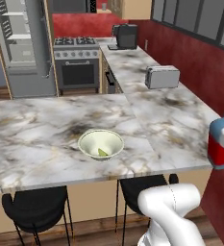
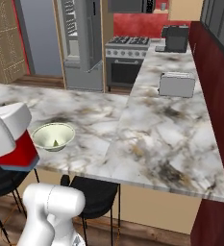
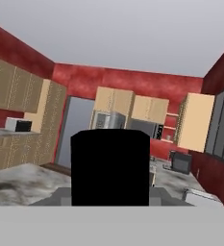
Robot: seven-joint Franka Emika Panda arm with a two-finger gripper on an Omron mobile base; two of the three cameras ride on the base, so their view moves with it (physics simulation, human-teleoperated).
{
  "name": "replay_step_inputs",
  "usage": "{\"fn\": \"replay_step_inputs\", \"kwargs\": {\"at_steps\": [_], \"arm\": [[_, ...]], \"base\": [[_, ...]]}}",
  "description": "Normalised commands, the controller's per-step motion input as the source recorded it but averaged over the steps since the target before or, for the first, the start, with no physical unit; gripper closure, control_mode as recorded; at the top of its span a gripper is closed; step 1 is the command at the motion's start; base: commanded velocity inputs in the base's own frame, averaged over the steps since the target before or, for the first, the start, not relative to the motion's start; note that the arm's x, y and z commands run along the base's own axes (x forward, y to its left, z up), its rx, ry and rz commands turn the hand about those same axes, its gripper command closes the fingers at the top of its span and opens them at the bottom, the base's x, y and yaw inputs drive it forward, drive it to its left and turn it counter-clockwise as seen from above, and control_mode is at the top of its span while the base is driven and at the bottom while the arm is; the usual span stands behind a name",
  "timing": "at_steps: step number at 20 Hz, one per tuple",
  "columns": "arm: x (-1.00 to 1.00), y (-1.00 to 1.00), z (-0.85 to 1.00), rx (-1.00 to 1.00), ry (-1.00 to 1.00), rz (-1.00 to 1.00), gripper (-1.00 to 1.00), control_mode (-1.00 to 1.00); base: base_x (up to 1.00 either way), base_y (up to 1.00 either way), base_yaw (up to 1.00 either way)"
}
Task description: There is a bowl on the dining counter. Grab a lemon wedge from the fridge and place it in the bowl. Then get the liquor bottle and glass cup from the cabinet and place them next to the bowl.
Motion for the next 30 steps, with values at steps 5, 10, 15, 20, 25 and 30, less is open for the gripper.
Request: {"fn": "replay_step_inputs", "kwargs": {"at_steps": [5,10,15,20,25,30], "arm": [[0.87,-0.17,-0.28,0.01,0.02,0.15,1.0,-1.0],[1.0,-0.28,-0.33,0.07,0.05,0.48,1.0,-1.0],[0.99,-0.19,-0.39,0.04,0.04,0.57,1.0,-1.0],[0.83,0.0,-0.44,0.0,0.05,0.49,1.0,-1.0],[0.66,0.0,-0.48,0.0,0.09,0.36,1.0,-1.0],[0.3,0.0,-0.36,-0.01,0.01,0.11,1.0,-1.0]], "base": [[0.0,0.0,0.0],[0.0,0.0,0.0],[0.0,0.0,0.0],[0.0,0.0,0.0],[0.0,0.0,0.0],[0.0,0.0,0.0]]}}
